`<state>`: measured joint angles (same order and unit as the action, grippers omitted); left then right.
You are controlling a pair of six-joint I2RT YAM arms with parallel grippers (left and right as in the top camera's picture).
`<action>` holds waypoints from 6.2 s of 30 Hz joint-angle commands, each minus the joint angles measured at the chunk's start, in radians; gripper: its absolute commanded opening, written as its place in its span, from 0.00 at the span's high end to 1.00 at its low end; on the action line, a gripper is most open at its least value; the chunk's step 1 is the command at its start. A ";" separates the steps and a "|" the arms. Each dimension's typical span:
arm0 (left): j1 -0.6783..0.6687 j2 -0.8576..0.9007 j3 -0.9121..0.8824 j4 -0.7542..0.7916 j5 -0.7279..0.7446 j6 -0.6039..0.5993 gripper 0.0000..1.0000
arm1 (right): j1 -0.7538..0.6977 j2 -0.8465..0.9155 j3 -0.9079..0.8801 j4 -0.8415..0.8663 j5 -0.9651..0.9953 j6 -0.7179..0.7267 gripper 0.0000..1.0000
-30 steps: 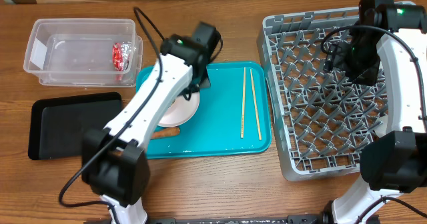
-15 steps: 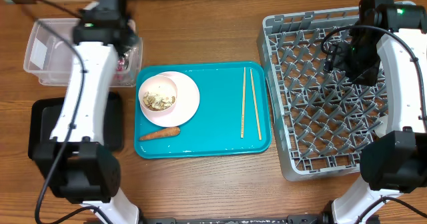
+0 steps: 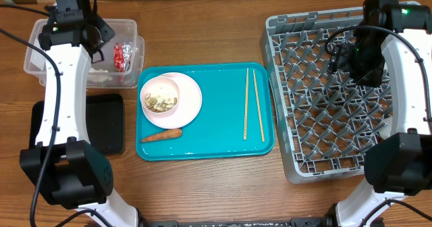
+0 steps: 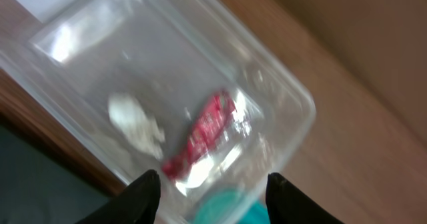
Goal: Sort waste into correct bins and load items into the dishwasher
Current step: 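Drop the tissue into the clear plastic bin with the left gripper, then grasp the pink rice bowl rim with the left gripper and lift, then tip the pink bowl over the black tray to dump the rice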
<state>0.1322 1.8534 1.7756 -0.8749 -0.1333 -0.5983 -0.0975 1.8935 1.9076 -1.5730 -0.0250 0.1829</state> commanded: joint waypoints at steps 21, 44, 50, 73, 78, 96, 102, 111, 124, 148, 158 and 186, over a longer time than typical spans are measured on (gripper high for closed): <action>-0.479 0.255 0.011 -0.370 -0.031 0.060 0.38 | 0.000 -0.036 0.025 -0.003 0.008 -0.003 0.20; -0.480 0.329 0.003 -0.328 0.021 0.052 0.71 | 0.000 -0.036 0.025 -0.005 0.009 -0.004 0.21; -0.479 0.329 -0.045 -0.312 0.019 0.052 0.77 | 0.000 -0.036 0.025 -0.004 0.009 -0.004 0.21; -0.470 0.153 0.049 -0.441 0.023 0.022 0.96 | 0.000 -0.036 0.025 -0.006 0.009 -0.004 0.21; -0.409 0.042 0.049 -0.468 0.109 0.076 0.96 | 0.000 -0.036 0.025 -0.005 0.010 -0.004 0.21; 0.010 -0.017 0.036 -0.576 0.574 0.446 0.96 | 0.000 -0.036 0.025 -0.004 0.024 -0.004 0.21; 0.124 -0.017 0.013 -0.612 0.607 0.510 0.96 | 0.000 -0.036 0.025 -0.004 0.024 -0.004 0.21; 0.244 -0.017 -0.116 -0.568 0.764 0.661 0.96 | 0.000 -0.036 0.025 -0.004 0.024 -0.004 0.21; 0.541 -0.015 -0.417 -0.433 1.178 0.966 0.96 | 0.000 -0.036 0.025 0.006 0.024 -0.004 0.21; 0.747 -0.010 -0.490 -0.512 1.443 0.934 0.96 | 0.000 -0.036 0.025 0.015 0.024 -0.004 0.21; 0.747 -0.010 -0.490 -0.503 1.433 0.957 0.96 | 0.000 -0.036 0.025 0.011 0.024 -0.004 0.21; 0.745 -0.002 -0.491 -0.450 1.417 1.202 0.96 | 0.000 -0.036 0.025 0.007 0.024 -0.004 0.21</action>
<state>0.8787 1.8523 1.2888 -1.3430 1.2881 0.6060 -0.0975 1.8935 1.9083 -1.5692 -0.0101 0.1829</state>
